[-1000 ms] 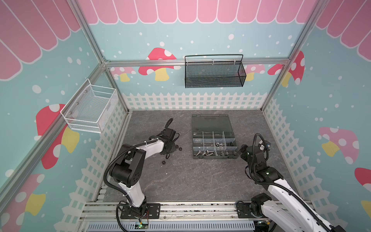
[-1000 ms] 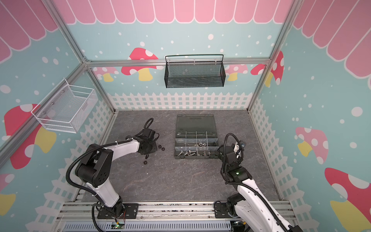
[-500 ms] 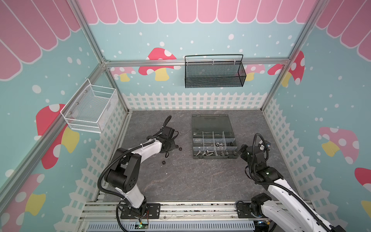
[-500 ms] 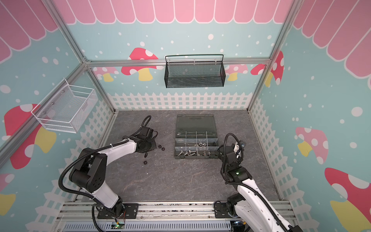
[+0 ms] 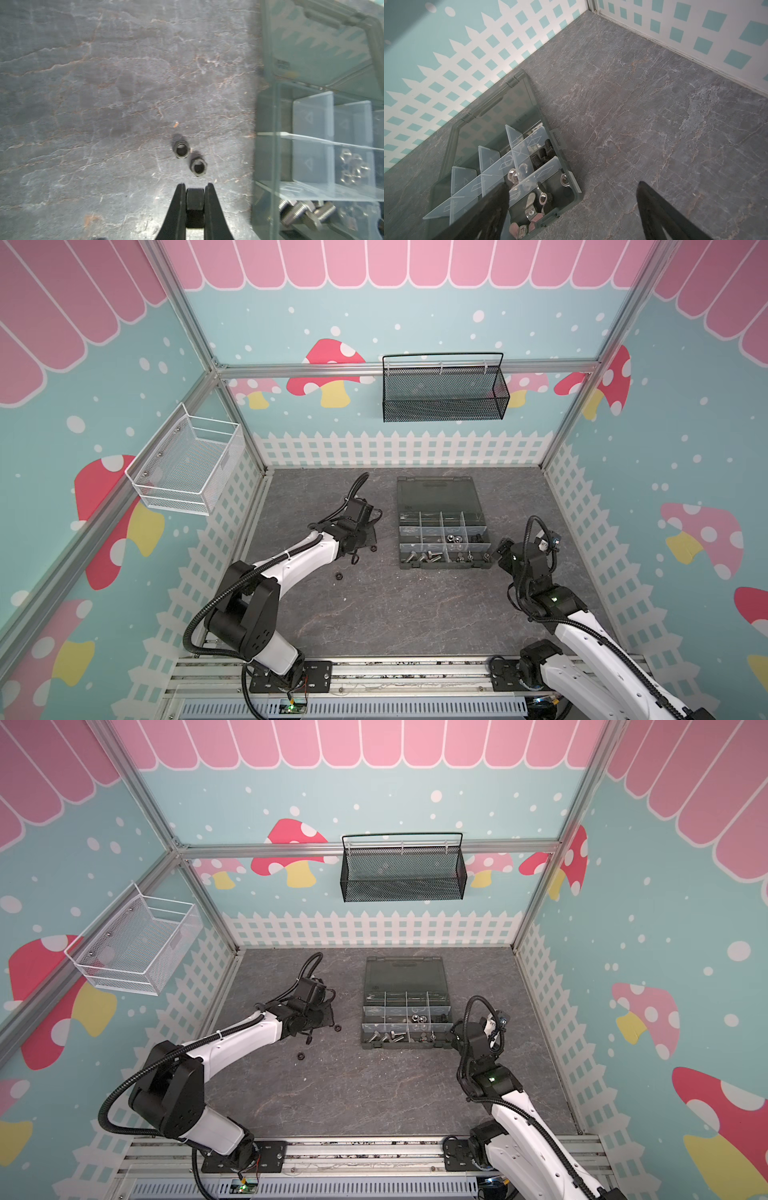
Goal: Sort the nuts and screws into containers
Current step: 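Lift the black nut with the left gripper and carry it over the box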
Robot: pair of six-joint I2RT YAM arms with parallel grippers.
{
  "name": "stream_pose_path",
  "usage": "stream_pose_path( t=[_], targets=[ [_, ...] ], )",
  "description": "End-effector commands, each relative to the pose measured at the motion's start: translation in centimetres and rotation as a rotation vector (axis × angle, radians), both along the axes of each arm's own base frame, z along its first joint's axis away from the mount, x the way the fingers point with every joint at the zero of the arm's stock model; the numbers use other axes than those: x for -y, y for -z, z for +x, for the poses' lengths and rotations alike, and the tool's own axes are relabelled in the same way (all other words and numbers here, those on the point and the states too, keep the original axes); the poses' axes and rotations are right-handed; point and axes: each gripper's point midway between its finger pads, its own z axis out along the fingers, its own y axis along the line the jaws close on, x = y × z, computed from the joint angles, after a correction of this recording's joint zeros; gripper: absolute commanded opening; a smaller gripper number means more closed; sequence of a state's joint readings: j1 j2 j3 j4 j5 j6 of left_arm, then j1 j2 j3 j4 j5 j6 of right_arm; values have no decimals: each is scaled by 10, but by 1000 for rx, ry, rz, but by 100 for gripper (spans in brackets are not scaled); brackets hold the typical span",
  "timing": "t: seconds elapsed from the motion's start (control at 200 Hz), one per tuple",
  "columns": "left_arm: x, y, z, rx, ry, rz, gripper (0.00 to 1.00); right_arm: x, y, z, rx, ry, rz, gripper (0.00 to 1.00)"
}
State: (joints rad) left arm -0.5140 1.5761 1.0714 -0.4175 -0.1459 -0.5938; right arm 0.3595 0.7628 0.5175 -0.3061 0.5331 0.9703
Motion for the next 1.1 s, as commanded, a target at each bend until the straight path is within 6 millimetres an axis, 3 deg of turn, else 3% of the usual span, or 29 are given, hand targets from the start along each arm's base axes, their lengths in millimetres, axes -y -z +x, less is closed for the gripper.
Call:
stream_pose_path(
  t=[0.0,0.145,0.31,0.43,0.735,1.096],
  targets=[
    [32,-39,9,100,63,-34,7,2,-5,1,24,23,22,97],
    [84,-50,13,127,169,-71,7,1,-4,1,21,17,28,97],
    [139,-44,18,123,273,-82,9,1,-5,0,22,12,26,97],
    [168,-35,25,110,323,-88,10,3,-6,-2,29,20,24,97],
    [200,-2,36,36,368,-107,14,8,-10,-7,46,35,21,97],
    [207,17,33,-10,388,-98,23,5,-8,-3,28,28,21,97]
  ],
)
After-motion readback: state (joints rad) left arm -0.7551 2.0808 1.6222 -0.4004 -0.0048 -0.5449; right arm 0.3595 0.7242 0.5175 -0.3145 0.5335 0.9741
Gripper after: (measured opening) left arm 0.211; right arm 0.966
